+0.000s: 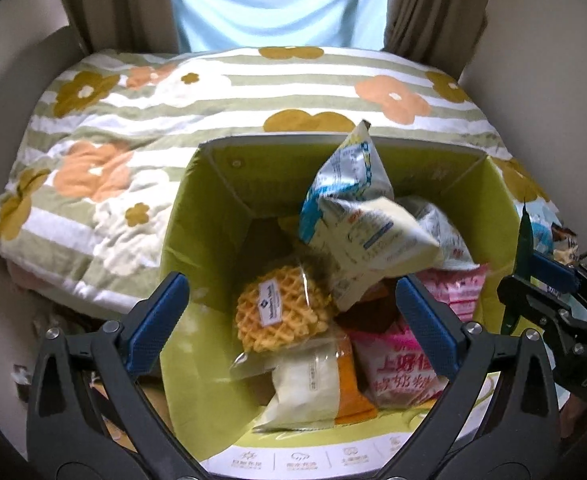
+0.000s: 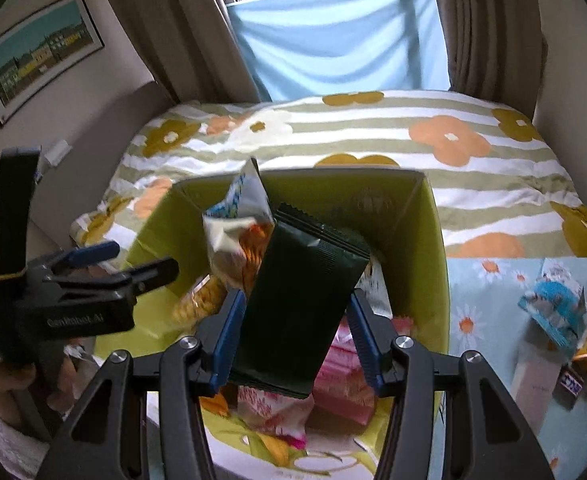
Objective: Organize snacks
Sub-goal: 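Carry both items over the box and open both tools to drop them, then move both tools back toward the remaining snacks on the cloth, then grasp the blue-and-white bag with left tool while right tool grasps TATRE chip bag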
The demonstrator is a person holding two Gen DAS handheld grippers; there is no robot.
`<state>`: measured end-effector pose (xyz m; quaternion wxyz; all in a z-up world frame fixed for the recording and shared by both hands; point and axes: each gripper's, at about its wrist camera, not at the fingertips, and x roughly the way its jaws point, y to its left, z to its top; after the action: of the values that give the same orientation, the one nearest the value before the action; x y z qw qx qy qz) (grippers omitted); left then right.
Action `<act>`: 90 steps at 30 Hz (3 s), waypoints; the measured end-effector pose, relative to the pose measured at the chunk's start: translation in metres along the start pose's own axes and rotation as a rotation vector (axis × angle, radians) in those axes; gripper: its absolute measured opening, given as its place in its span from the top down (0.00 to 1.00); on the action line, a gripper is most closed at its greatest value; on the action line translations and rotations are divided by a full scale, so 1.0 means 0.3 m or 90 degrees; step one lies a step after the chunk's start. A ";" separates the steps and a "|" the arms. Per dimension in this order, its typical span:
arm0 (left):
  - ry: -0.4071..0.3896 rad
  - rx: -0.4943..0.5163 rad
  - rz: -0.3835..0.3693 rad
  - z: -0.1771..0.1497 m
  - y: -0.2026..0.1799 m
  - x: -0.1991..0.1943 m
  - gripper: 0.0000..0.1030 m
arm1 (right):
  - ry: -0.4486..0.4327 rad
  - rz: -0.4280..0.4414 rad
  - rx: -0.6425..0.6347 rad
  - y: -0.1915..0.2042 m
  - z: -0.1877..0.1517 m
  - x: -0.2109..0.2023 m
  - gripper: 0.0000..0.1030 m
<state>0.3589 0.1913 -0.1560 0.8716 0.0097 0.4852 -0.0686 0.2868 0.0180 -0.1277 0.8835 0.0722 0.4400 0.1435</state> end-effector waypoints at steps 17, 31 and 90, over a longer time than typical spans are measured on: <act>-0.014 -0.007 0.042 -0.106 -0.034 -0.097 0.01 | 0.024 -0.012 -0.039 -0.020 -0.101 -0.018 0.01; -0.034 0.023 -0.027 -0.141 -0.075 -0.154 0.01 | 0.007 -0.068 0.025 -0.062 -0.162 -0.137 0.01; 0.267 0.381 -0.125 0.070 -1.500 0.605 0.10 | 0.067 -0.211 0.152 -1.167 -0.241 -0.234 0.01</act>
<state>0.4128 -0.2760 -0.2763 0.7013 0.2311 0.6102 -0.2872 0.2553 -0.3361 -0.2070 0.8559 0.0953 0.5055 -0.0531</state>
